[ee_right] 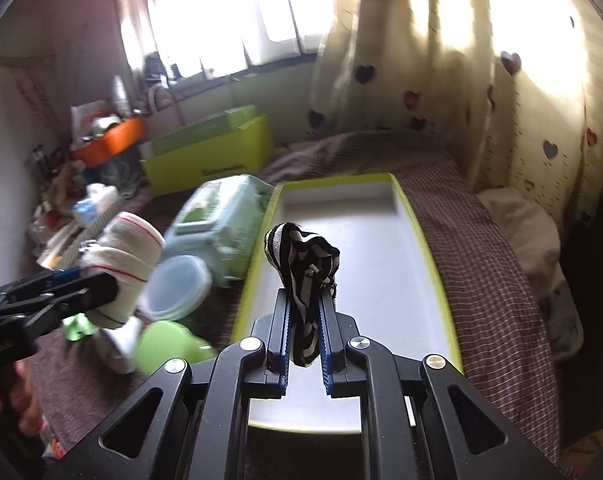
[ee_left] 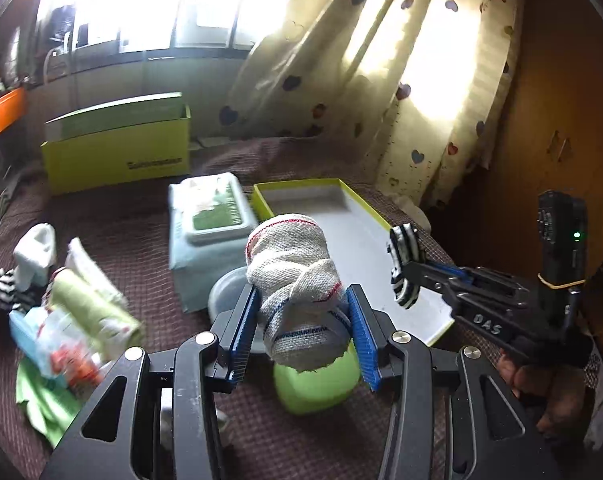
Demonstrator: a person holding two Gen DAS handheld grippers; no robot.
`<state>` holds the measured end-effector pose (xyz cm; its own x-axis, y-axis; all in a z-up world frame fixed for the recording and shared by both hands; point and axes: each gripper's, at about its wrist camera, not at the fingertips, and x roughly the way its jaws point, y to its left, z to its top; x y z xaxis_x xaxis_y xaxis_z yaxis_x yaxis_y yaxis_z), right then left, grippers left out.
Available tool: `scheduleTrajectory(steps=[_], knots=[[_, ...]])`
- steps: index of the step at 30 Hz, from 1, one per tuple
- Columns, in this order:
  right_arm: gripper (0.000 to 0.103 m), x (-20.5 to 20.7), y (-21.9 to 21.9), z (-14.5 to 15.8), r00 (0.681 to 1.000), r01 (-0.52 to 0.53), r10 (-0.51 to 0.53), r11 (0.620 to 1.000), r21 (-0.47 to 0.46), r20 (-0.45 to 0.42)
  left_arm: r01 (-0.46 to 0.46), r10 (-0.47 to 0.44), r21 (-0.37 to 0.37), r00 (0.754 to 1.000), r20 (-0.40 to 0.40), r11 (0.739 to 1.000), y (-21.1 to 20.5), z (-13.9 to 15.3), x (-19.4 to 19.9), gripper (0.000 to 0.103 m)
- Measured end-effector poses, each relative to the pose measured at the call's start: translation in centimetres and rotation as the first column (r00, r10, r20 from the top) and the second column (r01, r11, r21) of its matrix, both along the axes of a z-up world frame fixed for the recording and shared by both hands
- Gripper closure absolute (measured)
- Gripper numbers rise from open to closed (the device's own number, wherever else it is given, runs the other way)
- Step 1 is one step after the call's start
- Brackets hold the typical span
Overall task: Organize soft objects
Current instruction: 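Carry both socks over the white tray with the yellow rim, then open the right tool over the tray while the left tool releases its sock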
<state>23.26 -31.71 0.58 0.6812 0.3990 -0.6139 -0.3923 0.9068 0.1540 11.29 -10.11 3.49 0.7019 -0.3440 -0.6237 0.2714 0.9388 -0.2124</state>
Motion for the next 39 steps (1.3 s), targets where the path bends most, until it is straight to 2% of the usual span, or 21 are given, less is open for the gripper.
scheduleTrajectory(steps=[6, 11, 13, 15, 22, 26, 30, 39], knots=[[0.091, 2.0, -1.0, -1.4, 0.999, 0.035, -0.036, 0.998, -0.045, -0.03, 0.042, -0.042, 0.012, 0.999, -0.02, 0.999, -2.9, -0.3, 2.0, 0.057], [0.09, 3.2, -1.3, -2.6, 0.998, 0.028, -0.031, 0.999, -0.043, -0.062, 0.073, -0.072, 0.02, 0.996, -0.053, 0.997, -4.8, -1.0, 3.3, 0.057], [0.08, 3.5, -1.5, -2.9, 0.997, 0.022, -0.024, 0.999, -0.03, -0.078, 0.077, -0.075, 0.027, 0.995, -0.071, 0.997, -5.5, -1.5, 3.7, 0.057], [0.065, 3.4, -1.6, -2.9, 0.997, 0.022, -0.023, 0.999, -0.027, -0.075, 0.08, -0.077, 0.033, 0.993, -0.089, 0.996, -6.0, -2.0, 4.3, 0.057], [0.064, 2.2, -3.0, -1.7, 0.998, 0.054, -0.054, 0.999, -0.008, -0.02, 0.107, -0.103, 0.02, 0.984, -0.142, 0.994, -7.4, -3.7, 5.9, 0.057], [0.064, 1.6, -4.0, -1.2, 0.997, 0.074, -0.073, 0.997, 0.023, -0.004, 0.112, -0.105, 0.04, 0.983, -0.149, 0.993, -8.2, -4.3, 6.5, 0.057], [0.064, 1.3, -4.6, -1.1, 0.997, 0.083, -0.083, 0.996, 0.042, -0.002, 0.098, -0.092, 0.048, 0.988, -0.124, 0.994, -8.2, -4.1, 6.5, 0.056], [0.064, 0.1, -4.4, -0.5, 0.996, 0.084, -0.084, 0.995, 0.051, 0.006, 0.107, -0.106, 0.01, 0.992, -0.074, 0.994, -6.9, -2.1, 4.4, 0.056]])
